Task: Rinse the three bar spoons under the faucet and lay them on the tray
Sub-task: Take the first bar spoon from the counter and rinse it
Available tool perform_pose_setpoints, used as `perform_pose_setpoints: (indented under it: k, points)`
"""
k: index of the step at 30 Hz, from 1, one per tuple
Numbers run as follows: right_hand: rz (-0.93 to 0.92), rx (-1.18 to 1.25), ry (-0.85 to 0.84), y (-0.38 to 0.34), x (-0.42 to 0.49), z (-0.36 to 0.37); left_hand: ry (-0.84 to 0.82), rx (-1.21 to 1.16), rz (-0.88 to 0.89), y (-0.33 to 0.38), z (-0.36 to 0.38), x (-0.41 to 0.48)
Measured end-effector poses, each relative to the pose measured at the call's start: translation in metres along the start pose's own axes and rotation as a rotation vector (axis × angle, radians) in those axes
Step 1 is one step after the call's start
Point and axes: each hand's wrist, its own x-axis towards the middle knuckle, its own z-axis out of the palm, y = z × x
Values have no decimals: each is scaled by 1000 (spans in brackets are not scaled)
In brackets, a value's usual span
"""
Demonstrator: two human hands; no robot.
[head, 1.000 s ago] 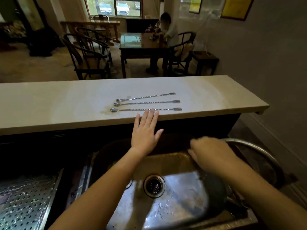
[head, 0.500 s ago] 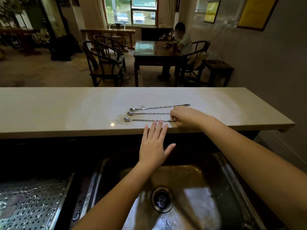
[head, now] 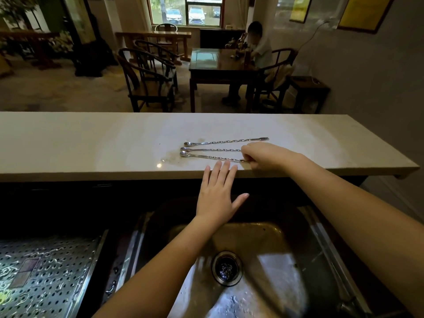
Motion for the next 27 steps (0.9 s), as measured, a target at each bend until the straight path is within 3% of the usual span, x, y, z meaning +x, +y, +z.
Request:
perform_pose_setpoints:
  k: [14,20,24,27]
  points:
    - [320,450,320,-31,-127,25,65,-307,-47,6,-8,5]
    - [546,631,399,-56,-181,110,66,-945,-86,61,-17,6]
    - [757,755,407,-54,-197,167,-103,-1397,-259,113,-5,-4]
    - [887,797,373,-49,-205,201,-187,-1542,-292,145,10,-18]
